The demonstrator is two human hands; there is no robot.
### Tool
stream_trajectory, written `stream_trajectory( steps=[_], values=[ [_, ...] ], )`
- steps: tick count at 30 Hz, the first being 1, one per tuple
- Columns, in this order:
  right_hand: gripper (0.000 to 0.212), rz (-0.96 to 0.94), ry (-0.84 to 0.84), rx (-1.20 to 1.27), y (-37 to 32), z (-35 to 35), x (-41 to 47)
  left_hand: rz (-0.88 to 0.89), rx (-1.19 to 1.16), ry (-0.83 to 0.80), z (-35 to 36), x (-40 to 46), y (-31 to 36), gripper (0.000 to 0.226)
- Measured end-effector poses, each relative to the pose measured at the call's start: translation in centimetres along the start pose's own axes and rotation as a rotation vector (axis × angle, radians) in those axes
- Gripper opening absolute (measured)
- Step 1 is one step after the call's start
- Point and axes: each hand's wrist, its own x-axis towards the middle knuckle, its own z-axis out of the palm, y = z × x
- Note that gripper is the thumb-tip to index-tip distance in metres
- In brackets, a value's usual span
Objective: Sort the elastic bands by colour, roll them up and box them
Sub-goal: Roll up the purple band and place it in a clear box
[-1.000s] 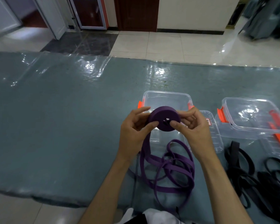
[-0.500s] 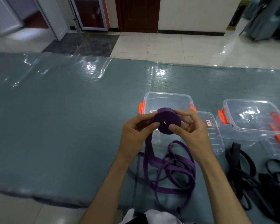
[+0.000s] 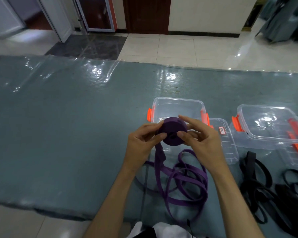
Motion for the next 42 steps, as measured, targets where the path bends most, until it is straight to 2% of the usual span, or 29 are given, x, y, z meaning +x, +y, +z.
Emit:
stream_trajectory(
  steps=[3, 6, 10, 14, 18, 22, 27, 30, 33, 38, 40, 42],
  values=[
    [0.036, 0.029, -0.033, -0.013, -0.1, -0.3, -0.2, 0.020, 0.012, -0.048, 0.0, 0.1, 0.6, 0.036],
    [0.042, 0.072, 0.010, 0.009, -0.4, -0.7, 0.0, 0.034, 0.044, 0.005, 1.1, -0.1, 1.2, 0.029],
    [0.038, -0.021, 0.120, 0.029, -0.9, -0.6, 0.2, 0.092, 0.013, 0.013, 1.8, 0.4, 1.3, 0.020],
    [0.037, -0.108, 0.181, 0.102, -2.2, -0.1, 0.6, 0.093, 0.031, -0.009, 1.7, 1.2, 2.8, 0.033],
    [0.034, -0.124, 0.161, 0.206, -4.4, 0.0, 1.3, 0.177, 0.020, -0.036, 2.0, 2.6, 5.2, 0.033],
    [0.044, -0.116, 0.155, 0.144, -6.7, -0.5, 2.5, 0.215, 0.028, 0.005, 2.7, 3.5, 7.0, 0.028],
    [0.040, -0.236, 0.153, 0.152, -9.2, -0.3, 3.5, 0.298, -0.035, 0.053, 3.7, 4.4, 8.6, 0.028],
    [0.035, -0.277, 0.180, 0.201, -9.7, 0.4, 3.8, 0.251, -0.044, 0.052, 3.6, 5.1, 9.3, 0.032],
    [0.032, -0.223, 0.181, 0.234, -9.2, 0.9, 3.9, 0.208, -0.051, 0.018, 2.9, 5.5, 9.8, 0.032],
    [0.043, -0.095, 0.064, 0.195, -8.0, 0.3, 3.6, 0.156, -0.045, 0.052, 2.6, 5.1, 9.4, 0.034],
    [0.044, -0.109, 0.052, 0.208, -7.7, -0.1, 3.4, 0.153, -0.050, 0.061, 3.1, 4.6, 8.6, 0.025],
    [0.045, -0.138, 0.092, 0.219, -7.3, -0.1, 3.1, 0.131, -0.028, 0.045, 3.4, 4.1, 7.9, 0.027]
  ],
)
